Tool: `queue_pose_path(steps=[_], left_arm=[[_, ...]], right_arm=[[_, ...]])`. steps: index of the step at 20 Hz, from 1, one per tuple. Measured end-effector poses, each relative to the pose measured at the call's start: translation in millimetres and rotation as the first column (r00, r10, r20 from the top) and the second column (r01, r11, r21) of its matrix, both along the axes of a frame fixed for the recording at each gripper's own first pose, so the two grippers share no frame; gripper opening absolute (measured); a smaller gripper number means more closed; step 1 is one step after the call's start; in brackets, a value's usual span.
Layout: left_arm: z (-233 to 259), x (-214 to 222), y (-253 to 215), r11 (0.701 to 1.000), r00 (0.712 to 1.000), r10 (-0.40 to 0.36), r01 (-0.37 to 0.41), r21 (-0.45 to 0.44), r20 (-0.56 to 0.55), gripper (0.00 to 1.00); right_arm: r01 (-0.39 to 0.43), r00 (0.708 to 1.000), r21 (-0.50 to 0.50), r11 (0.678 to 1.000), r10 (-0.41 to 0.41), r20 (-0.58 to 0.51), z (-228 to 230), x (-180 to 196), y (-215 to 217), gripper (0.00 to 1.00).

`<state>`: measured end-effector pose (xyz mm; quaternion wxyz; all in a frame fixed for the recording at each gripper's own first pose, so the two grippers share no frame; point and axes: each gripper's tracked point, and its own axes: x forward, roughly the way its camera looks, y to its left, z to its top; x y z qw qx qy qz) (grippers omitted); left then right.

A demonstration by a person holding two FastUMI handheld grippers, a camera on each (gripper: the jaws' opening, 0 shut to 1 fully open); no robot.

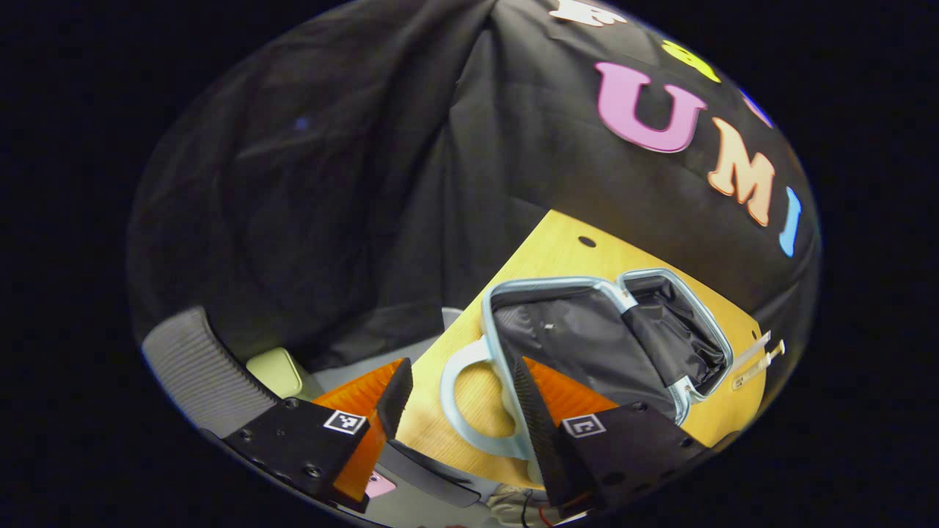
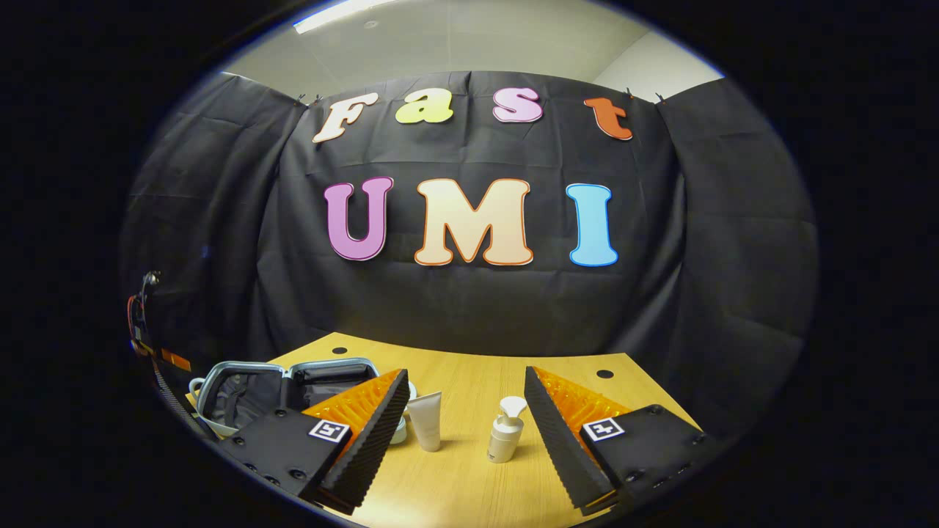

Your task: First open the suitcase, pack the skin care products into it, and then close the suitcase.

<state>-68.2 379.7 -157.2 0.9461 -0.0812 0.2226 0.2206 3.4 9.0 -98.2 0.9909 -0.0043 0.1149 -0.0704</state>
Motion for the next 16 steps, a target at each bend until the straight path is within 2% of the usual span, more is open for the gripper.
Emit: queue_pose_path(steps=[3,5,8,11,13,16], left_arm=[[57.5,25.7,-49.1,0.986,0.990,-0.100,0.085,0.140,0.103,0.92],[88.4,53.8,-108.4,0.972,0.962,-0.203,0.176,0.153,0.181,0.95],[114.7,105.0,-202.2,0.941,0.894,-0.337,0.317,0.115,0.294,0.96],[123.7,149.0,-295.5,0.886,0.808,-0.455,0.455,0.095,0.374,0.94],[117.8,171.2,-351.7,0.845,0.767,-0.517,0.529,0.080,0.381,0.96],[89.9,194.1,-427.3,0.768,0.700,-0.607,0.639,0.049,0.377,0.96]], right_arm=[[-0.005,1.000,0.016,1.000,0.005,-0.013,-10.4,6.0,-9.5,1.00],[-0.013,1.000,0.036,0.999,0.014,-0.025,-18.0,11.6,-13.5,1.00],[-0.023,0.999,0.044,0.999,0.025,-0.046,-28.7,16.3,-22.2,0.99],[-0.030,0.997,0.047,0.998,0.033,-0.072,-42.3,20.9,-31.0,1.00],[-0.032,0.996,0.052,0.998,0.037,-0.087,-50.9,24.9,-35.0,0.99],[-0.037,0.992,0.060,0.997,0.044,-0.118,-67.8,28.9,-41.1,0.99]])
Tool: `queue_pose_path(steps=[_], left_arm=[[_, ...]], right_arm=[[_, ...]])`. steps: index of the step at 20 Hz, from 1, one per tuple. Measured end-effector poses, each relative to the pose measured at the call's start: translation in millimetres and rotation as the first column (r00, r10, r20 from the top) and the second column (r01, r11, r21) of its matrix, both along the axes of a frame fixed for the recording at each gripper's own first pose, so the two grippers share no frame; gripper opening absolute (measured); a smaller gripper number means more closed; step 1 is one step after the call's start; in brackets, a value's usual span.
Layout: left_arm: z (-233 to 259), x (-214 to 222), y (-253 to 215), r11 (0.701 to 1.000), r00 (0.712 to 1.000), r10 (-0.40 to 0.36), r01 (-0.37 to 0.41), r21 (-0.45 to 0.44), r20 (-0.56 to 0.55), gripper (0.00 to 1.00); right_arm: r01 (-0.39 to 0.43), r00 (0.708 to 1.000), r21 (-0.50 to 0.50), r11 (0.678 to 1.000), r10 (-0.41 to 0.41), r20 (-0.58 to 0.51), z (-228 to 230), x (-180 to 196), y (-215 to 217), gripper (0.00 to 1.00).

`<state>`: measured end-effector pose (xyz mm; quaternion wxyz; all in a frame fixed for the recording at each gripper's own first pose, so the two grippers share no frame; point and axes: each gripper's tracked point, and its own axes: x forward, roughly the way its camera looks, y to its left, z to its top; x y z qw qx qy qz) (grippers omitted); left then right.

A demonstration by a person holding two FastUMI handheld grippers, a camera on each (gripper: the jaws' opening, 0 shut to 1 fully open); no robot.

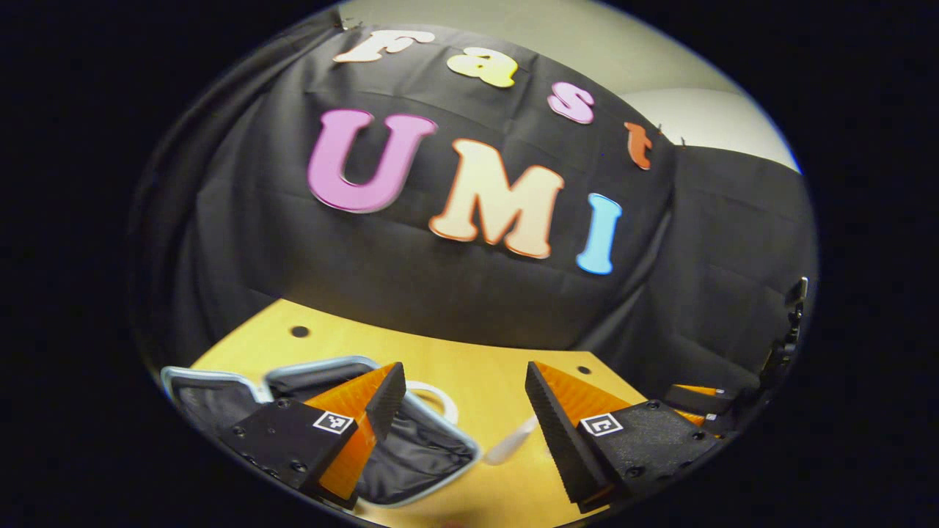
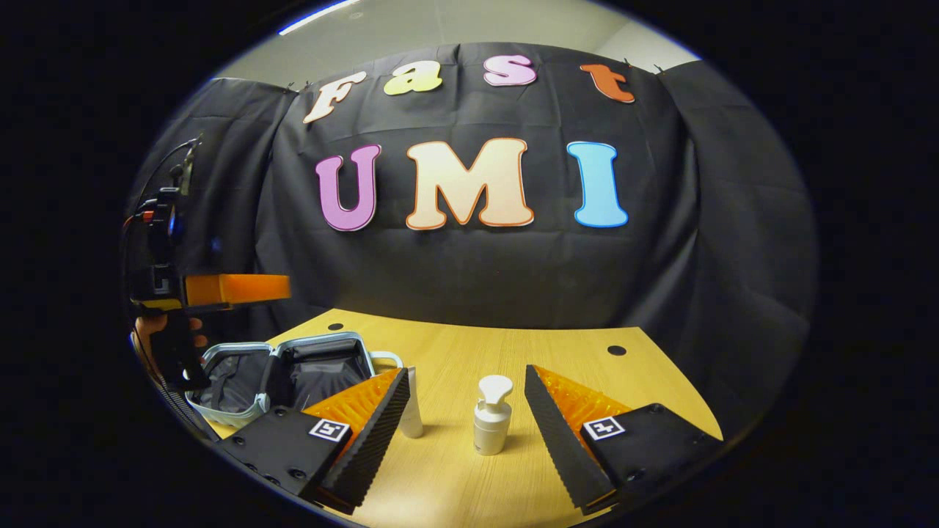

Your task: First open the suitcase, pack the skin care products into it, and then close the suitcase.

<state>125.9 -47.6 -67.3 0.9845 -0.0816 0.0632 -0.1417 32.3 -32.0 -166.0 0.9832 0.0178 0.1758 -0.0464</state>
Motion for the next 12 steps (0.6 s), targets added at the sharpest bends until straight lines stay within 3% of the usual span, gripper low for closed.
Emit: queue_pose_path(steps=[3,6,12], left_arm=[[-36.2,15.2,-41.2,0.995,0.995,-0.085,0.087,0.038,-0.052,0.96],[-74.5,29.0,-67.4,0.988,0.987,-0.124,0.133,0.080,-0.106,0.96],[-147.7,38.2,-79.5,0.982,0.973,-0.110,0.138,0.128,-0.204,0.93]], right_arm=[[-0.002,1.000,-0.007,1.000,0.002,-0.029,-15.8,0.9,-6.0,0.99],[0.000,0.998,-0.005,1.000,0.000,-0.055,-27.2,2.4,-12.9,0.99],[-0.014,0.995,0.002,1.000,0.015,-0.100,-58.3,8.0,-17.3,0.99]])
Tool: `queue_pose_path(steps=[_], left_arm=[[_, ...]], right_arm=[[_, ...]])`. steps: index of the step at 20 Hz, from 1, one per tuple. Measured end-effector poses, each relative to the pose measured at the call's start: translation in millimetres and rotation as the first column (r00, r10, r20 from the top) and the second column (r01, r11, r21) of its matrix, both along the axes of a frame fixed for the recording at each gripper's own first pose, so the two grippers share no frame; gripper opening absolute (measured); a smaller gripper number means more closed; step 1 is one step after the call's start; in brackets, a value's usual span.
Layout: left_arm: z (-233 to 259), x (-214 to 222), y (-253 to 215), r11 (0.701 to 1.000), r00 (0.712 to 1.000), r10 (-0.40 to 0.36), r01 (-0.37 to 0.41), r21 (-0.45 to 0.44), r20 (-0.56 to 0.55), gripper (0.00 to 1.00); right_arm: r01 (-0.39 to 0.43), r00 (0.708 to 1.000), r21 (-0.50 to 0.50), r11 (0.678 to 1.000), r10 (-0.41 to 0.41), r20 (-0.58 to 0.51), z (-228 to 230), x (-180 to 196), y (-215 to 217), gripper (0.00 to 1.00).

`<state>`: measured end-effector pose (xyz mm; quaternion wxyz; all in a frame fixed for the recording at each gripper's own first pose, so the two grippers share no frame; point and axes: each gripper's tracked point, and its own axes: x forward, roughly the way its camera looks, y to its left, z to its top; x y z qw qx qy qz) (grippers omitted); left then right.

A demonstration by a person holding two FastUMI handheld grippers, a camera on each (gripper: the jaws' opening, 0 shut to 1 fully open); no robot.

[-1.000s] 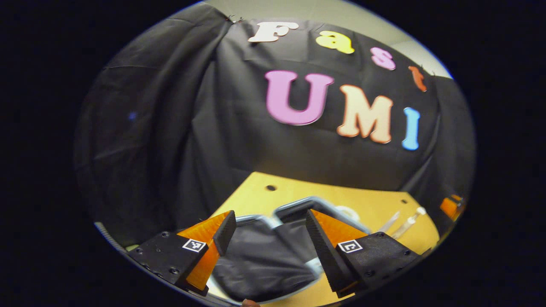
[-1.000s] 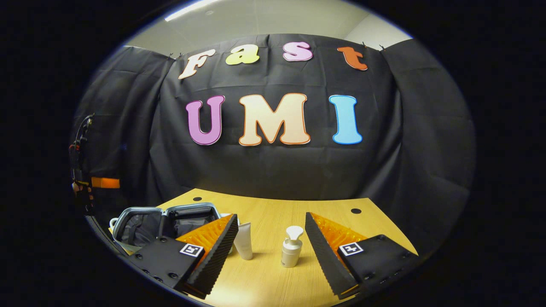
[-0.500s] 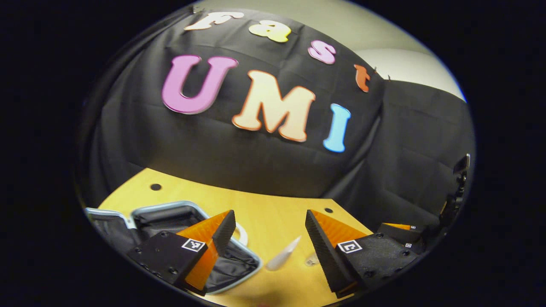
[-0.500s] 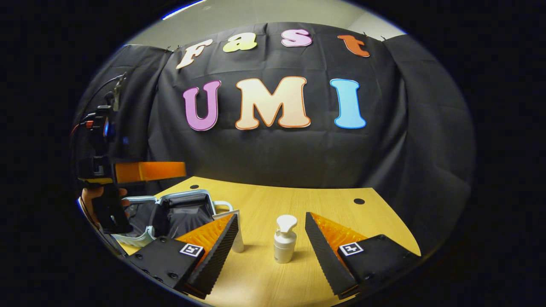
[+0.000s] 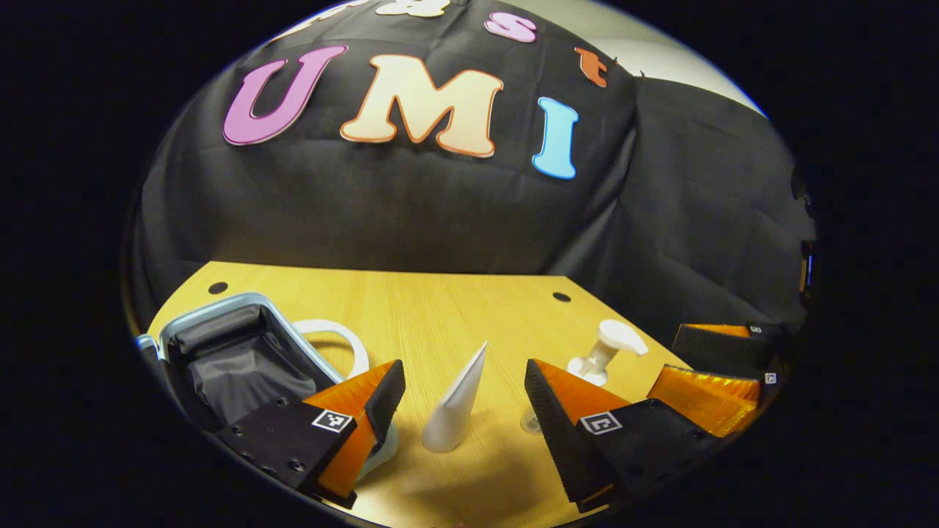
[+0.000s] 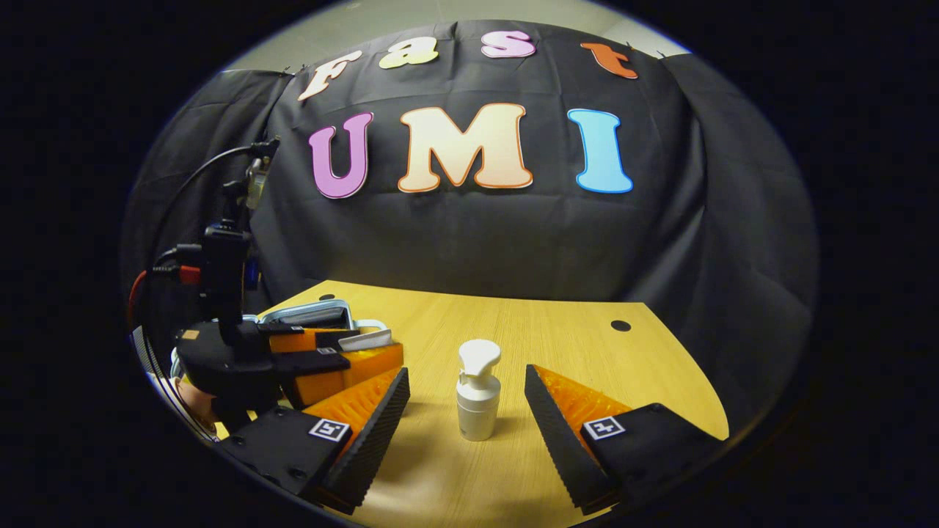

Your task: First open the suitcase, pack the skin care products into it, and then close the suitcase.

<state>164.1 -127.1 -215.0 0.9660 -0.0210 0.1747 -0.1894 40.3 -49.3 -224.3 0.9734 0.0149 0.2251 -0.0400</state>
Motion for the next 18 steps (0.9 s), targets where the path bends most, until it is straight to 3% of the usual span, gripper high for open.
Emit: queue_pose_path(steps=[3,5,6,8,12,16,18], left_arm=[[-18.4,1.1,-5.5,1.000,0.999,-0.009,0.008,-0.018,-0.047,0.94],[-26.8,6.7,-1.6,1.000,0.999,0.015,-0.015,-0.002,-0.051,0.86],[-29.5,7.7,2.3,1.000,0.998,0.029,-0.029,0.004,-0.051,0.64],[-32.2,8.3,2.0,0.999,0.997,0.035,-0.037,-0.027,-0.070,0.42],[-17.2,13.3,13.2,0.994,0.994,0.061,-0.069,-0.087,-0.091,0.26],[23.1,9.8,33.7,0.973,0.992,0.082,-0.100,-0.206,-0.094,0.25],[40.7,3.3,47.0,0.969,0.993,0.093,-0.108,-0.224,-0.076,0.25]], right_arm=[[-0.008,1.000,-0.013,1.000,0.008,-0.014,-9.9,4.4,-1.3,0.99],[-0.009,1.000,-0.026,1.000,0.009,-0.019,-13.4,8.5,-4.6,0.99],[-0.010,1.000,-0.030,0.999,0.009,-0.021,-15.7,11.2,-6.9,0.99],[-0.013,0.999,-0.032,0.999,0.012,-0.034,-22.5,16.2,-8.7,0.99],[-0.027,0.998,-0.040,0.999,0.025,-0.054,-34.7,24.2,-9.5,0.99],[-0.043,0.996,-0.020,0.999,0.041,-0.075,-51.6,33.5,-4.9,1.00],[-0.039,0.994,-0.015,0.999,0.037,-0.098,-65.5,37.2,-4.4,1.00]])
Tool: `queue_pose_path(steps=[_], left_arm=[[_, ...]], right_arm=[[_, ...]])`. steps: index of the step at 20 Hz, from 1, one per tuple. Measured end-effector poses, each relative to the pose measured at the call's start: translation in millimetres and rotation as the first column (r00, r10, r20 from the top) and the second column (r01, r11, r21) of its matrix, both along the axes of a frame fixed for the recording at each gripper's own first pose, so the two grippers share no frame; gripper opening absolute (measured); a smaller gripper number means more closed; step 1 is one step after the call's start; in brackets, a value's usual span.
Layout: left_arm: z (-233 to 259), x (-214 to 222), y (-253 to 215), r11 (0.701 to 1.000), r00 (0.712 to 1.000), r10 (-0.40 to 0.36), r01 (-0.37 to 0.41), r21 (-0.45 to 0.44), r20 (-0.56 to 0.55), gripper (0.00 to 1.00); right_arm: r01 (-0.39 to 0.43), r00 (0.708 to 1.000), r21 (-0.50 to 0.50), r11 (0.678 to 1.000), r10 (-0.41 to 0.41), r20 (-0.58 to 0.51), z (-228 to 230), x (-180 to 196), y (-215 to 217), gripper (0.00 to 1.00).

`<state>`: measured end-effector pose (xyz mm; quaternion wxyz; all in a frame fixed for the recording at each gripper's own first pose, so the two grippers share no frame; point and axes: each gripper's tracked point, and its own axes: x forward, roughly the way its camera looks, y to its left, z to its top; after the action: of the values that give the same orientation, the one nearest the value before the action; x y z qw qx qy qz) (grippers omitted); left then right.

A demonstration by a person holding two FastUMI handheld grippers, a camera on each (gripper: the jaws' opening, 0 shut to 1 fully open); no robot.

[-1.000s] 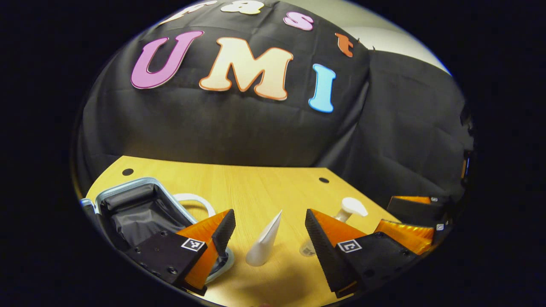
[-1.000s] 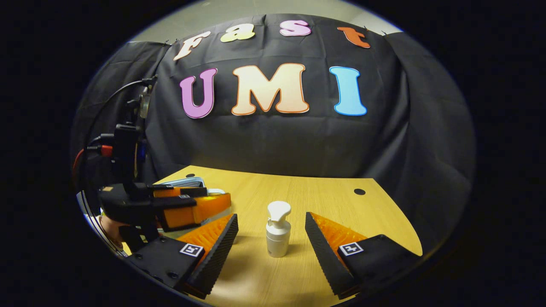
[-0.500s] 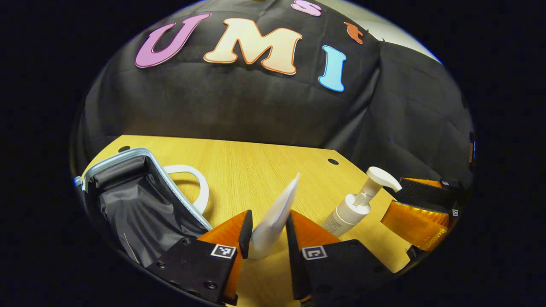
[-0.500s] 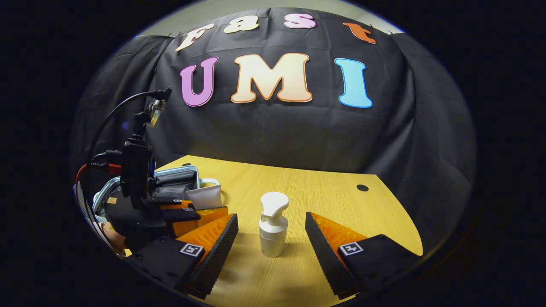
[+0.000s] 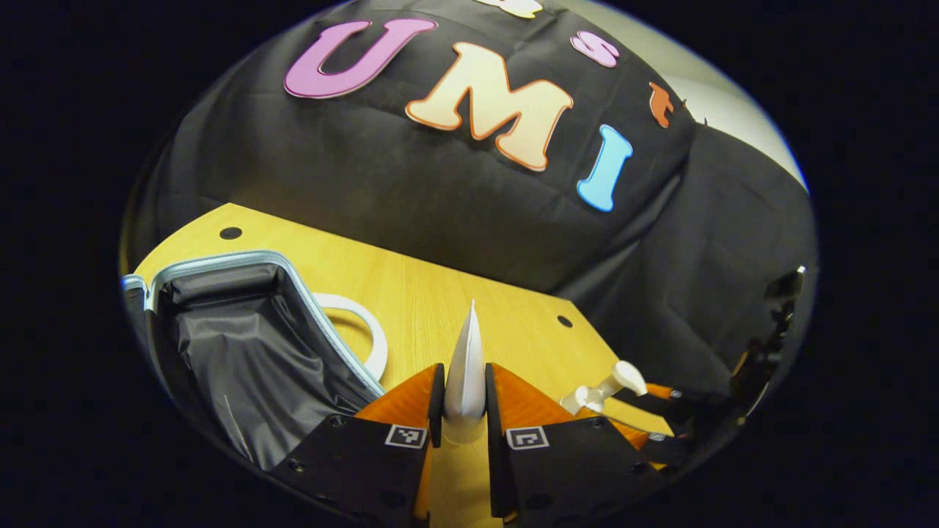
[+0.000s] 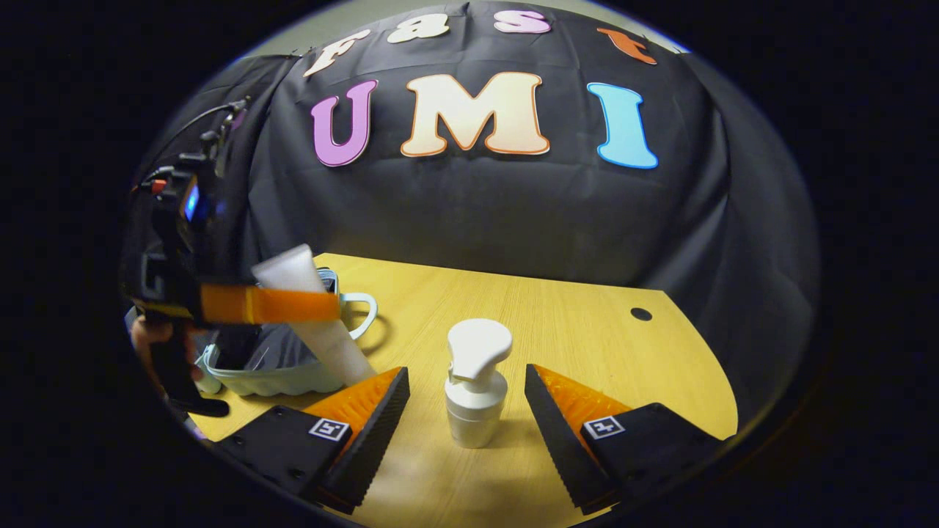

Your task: First open the suitcase, pack the skin care products into it, and then close the suitcase.

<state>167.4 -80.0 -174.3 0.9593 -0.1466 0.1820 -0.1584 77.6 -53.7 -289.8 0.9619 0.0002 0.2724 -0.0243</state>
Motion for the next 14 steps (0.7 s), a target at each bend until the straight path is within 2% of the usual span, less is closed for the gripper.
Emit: queue_pose_path(steps=[4,6,9,11,14], left_arm=[[28.2,-17.6,22.4,1.000,0.999,0.024,-0.023,-0.010,0.030,0.25],[36.9,-26.0,32.1,0.999,0.999,0.031,-0.031,-0.018,0.036,0.25],[40.3,-36.4,50.7,0.999,1.000,0.030,-0.030,-0.014,0.003,0.24],[41.9,-41.7,72.0,0.999,0.999,0.040,-0.040,-0.005,-0.029,0.25],[39.7,-40.8,107.4,0.998,0.994,0.069,-0.068,0.007,-0.080,0.24]], right_arm=[[-0.015,0.996,-0.021,1.000,0.013,-0.085,-38.0,4.0,0.0,1.00],[-0.012,0.993,-0.033,0.999,0.008,-0.120,-48.7,-0.7,-4.8,0.95],[-0.001,0.991,-0.025,1.000,-0.002,-0.133,-51.8,0.3,-5.8,0.70],[0.008,0.990,-0.026,1.000,-0.011,-0.138,-50.4,-0.5,-7.1,0.63],[0.001,0.989,-0.038,0.999,-0.007,-0.149,-41.8,-3.5,-6.0,0.62]])
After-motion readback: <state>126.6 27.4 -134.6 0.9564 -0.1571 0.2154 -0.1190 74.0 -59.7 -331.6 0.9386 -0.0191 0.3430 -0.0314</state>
